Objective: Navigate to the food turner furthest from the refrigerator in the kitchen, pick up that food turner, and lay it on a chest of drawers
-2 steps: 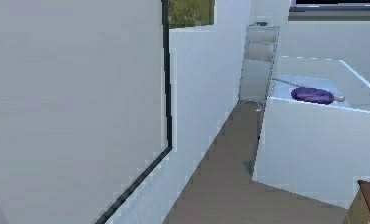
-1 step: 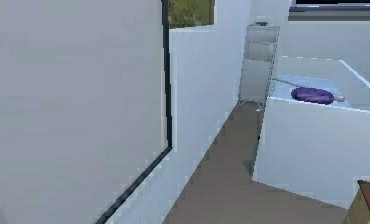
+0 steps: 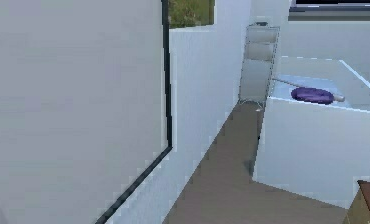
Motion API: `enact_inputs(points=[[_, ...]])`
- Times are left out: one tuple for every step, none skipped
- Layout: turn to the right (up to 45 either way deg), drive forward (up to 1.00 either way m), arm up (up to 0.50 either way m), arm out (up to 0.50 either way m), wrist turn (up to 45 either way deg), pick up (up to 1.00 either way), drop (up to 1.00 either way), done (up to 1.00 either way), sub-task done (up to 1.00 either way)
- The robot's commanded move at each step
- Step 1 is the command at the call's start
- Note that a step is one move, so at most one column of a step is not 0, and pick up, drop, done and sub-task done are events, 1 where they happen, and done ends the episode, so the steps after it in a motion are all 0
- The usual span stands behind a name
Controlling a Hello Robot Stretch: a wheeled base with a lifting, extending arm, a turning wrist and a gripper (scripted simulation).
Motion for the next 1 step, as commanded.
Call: enact_inputs(points=[[0.0,0.0,0.0,-0.08,0.0,0.0,0.0,0.0,0.0]])
